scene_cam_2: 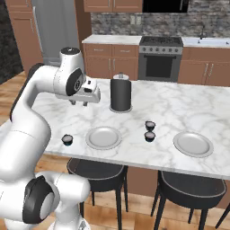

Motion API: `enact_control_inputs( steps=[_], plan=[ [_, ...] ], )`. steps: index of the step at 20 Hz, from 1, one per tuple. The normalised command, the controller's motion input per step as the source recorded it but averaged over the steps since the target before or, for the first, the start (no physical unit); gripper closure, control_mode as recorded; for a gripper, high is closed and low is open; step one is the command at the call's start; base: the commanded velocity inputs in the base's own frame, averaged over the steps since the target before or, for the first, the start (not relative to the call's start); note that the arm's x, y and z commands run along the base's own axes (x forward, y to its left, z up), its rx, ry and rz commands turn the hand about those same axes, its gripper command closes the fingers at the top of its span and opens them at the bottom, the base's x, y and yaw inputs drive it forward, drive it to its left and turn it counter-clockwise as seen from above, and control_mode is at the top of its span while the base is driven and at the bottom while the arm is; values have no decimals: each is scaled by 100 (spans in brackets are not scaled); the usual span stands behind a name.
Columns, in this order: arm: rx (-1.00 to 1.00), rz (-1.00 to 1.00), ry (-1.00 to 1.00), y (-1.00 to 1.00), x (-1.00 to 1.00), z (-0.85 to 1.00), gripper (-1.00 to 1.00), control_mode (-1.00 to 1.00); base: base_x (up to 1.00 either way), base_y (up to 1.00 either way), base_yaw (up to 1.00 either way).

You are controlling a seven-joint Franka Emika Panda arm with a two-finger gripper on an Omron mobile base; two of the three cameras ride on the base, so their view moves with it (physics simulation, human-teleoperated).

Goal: Place two yogurt containers on each plate.

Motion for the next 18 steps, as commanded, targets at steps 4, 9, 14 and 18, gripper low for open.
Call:
enact_control_inputs(
  steps=[4, 9, 14, 18],
  plan=[
    [0, 1, -4, 0, -28, -2, -100, -100, 0, 0, 0],
    [-4, 6, -6, 21, -50, -23, -100, -100, 0, 0, 0],
    [-2, 1, -1, 52, -29, -42, -100, -100, 0, 0, 0],
    [-2, 0, 22, 52, 3, -50, -100, -100, 0, 0, 0]
  ],
)
